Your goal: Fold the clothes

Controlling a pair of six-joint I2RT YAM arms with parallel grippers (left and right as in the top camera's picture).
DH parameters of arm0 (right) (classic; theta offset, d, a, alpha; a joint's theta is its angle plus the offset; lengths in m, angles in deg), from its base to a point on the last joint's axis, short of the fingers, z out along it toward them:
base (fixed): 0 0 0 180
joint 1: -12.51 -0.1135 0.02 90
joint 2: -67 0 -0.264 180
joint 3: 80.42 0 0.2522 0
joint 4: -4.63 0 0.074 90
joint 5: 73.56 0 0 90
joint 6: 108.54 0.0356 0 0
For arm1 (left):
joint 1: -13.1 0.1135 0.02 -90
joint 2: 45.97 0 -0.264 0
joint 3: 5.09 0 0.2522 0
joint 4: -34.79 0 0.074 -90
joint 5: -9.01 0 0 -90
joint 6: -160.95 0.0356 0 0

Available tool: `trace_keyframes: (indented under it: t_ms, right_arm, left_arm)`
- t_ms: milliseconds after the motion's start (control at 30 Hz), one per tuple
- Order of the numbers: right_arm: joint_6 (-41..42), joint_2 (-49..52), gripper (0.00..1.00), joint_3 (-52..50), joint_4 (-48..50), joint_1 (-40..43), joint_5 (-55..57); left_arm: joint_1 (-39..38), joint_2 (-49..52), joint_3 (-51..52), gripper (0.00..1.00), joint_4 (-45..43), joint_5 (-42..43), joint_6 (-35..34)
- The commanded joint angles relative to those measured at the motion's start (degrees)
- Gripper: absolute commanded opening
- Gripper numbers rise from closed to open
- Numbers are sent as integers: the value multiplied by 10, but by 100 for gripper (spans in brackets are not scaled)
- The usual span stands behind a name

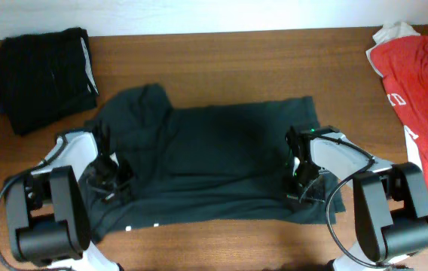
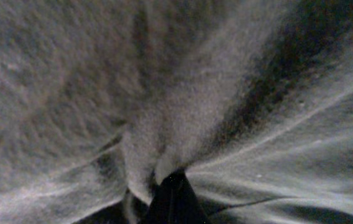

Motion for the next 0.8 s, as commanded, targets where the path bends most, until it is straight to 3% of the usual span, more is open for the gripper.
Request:
trace_keyframes:
  t_ms: [0, 33, 67, 100, 133, 200, 233, 300, 400, 500, 667, 767]
  right_arm:
    - [-3, -65, 51, 11, -40, -3, 42]
    - [-7, -75, 91, 38, -74, -3, 58]
    - [-7, -77, 98, 73, -109, -3, 77]
    - [-7, -77, 99, 119, -144, -3, 95]
    - [-16, -77, 99, 172, -162, -3, 102]
    - [-33, -77, 99, 241, -182, -3, 102]
    - [-33, -77, 99, 252, -184, -3, 101]
    - [-33, -77, 99, 250, -192, -4, 102]
    - [-33, -77, 99, 249, -203, -4, 102]
    - [-48, -77, 99, 249, -225, -4, 101]
    - [-48, -77, 99, 249, -249, -4, 97]
    - [-48, -77, 99, 249, -250, -4, 97]
  left_arm:
    - [5, -137, 24, 10, 25, -85, 17]
    - [5, -178, 7, 44, 35, -85, 34]
    - [5, -214, -26, 64, 49, -88, 38]
    - [5, -228, -64, 78, 61, -97, 38]
    - [5, -226, -126, 83, 64, -99, 52]
    - [5, -224, -181, 87, 16, -99, 75]
    - [6, -217, -191, 94, -42, -99, 104]
    - [15, -179, -202, 95, -87, -96, 128]
    - [41, -31, -240, 97, -125, -83, 176]
    - [54, 66, -258, 99, -190, -5, 245]
    - [54, 146, -258, 97, -292, -25, 252]
    - [54, 179, -258, 95, -302, -73, 252]
